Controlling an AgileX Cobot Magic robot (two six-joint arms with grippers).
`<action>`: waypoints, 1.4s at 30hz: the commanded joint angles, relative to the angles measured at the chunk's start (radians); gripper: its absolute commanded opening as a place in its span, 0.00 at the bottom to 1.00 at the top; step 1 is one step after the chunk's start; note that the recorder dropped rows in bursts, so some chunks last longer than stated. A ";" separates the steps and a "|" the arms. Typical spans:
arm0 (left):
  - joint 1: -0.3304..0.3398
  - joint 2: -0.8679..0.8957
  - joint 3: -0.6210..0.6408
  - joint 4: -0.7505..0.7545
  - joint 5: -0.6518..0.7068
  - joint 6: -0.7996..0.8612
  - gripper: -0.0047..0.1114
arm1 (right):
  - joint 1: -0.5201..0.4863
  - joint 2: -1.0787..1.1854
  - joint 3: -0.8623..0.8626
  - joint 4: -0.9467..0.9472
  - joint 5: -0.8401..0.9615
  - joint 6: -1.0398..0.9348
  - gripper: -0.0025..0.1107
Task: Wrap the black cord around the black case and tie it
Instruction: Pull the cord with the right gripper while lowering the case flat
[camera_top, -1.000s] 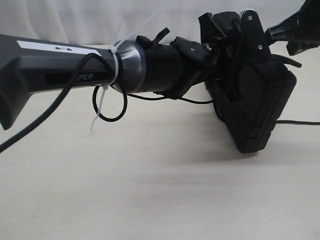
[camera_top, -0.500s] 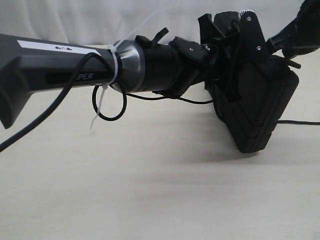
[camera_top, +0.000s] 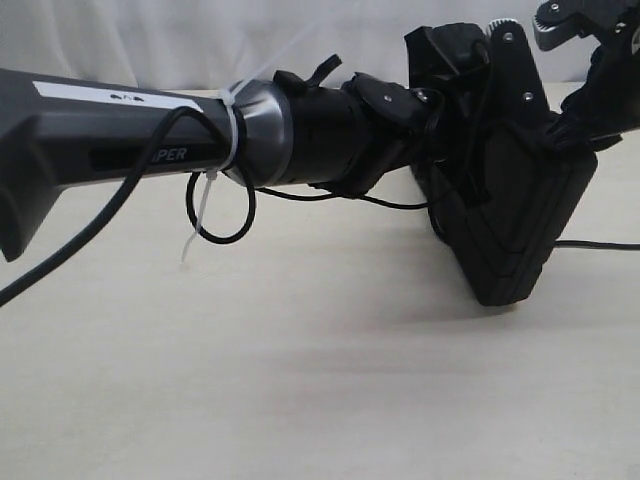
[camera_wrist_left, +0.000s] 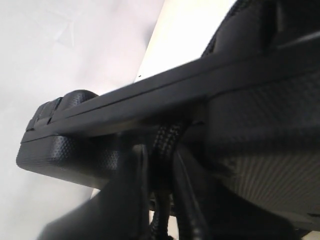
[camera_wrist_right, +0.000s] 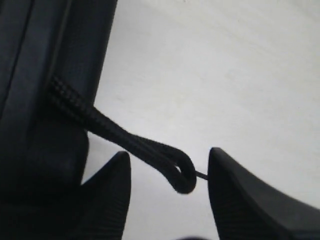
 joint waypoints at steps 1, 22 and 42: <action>-0.004 -0.006 -0.007 -0.001 0.026 -0.009 0.04 | 0.001 0.020 0.029 -0.005 -0.093 -0.014 0.36; -0.004 -0.048 -0.007 -0.114 -0.152 0.009 0.04 | 0.001 0.109 0.029 -0.065 -0.062 0.092 0.06; -0.004 -0.070 0.007 -0.268 -0.281 0.121 0.38 | 0.001 0.109 0.029 -0.192 -0.011 0.264 0.06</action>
